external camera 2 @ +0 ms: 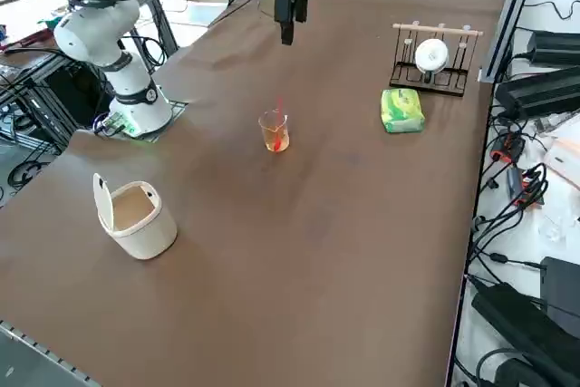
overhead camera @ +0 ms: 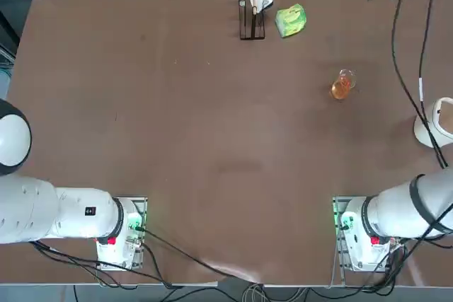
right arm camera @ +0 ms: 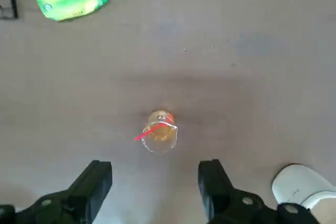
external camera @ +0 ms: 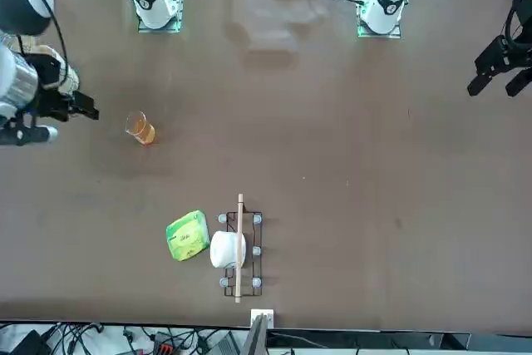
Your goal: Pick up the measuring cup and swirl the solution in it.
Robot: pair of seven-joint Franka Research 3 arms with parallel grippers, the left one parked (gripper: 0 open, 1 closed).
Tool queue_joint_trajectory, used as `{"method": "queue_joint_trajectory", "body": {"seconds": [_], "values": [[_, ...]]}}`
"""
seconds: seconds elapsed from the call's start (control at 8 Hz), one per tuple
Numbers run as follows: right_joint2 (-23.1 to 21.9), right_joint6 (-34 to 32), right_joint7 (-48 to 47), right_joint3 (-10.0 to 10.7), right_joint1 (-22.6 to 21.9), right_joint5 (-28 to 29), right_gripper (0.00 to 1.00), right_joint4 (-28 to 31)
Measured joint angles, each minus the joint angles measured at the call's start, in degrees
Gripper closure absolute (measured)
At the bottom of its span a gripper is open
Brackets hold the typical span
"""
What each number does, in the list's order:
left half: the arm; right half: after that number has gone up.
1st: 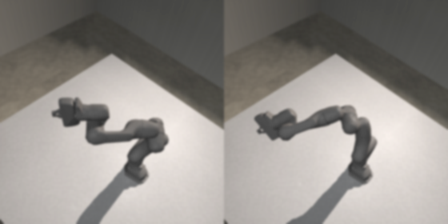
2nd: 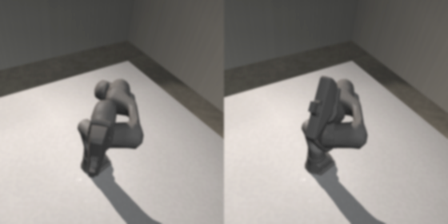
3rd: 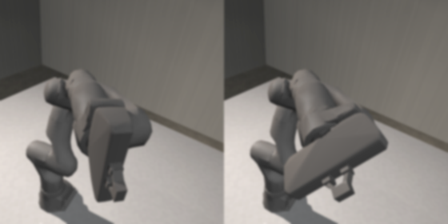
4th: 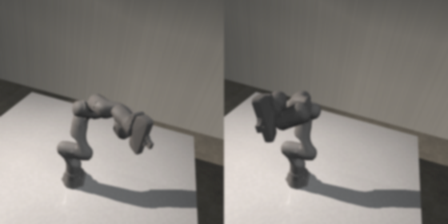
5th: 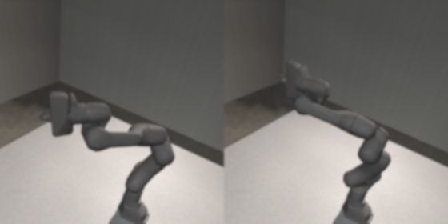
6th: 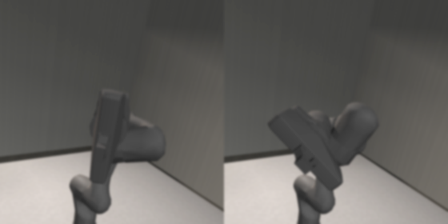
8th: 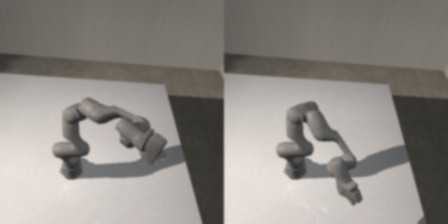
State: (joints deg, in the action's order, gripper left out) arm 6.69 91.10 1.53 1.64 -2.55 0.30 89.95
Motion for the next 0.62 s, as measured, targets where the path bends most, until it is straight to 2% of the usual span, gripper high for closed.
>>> {"method": "queue_joint_trajectory", "body": {"seconds": [0.38, 0.62], "values": [[-0.7, -3.6, -4.7, -0.2, 0.0, 0.0, 0.0, -5.5], [-2.2, -4.8, -7.4, -0.7, 0.4, 0.0, 0.0, -7.0]]}}
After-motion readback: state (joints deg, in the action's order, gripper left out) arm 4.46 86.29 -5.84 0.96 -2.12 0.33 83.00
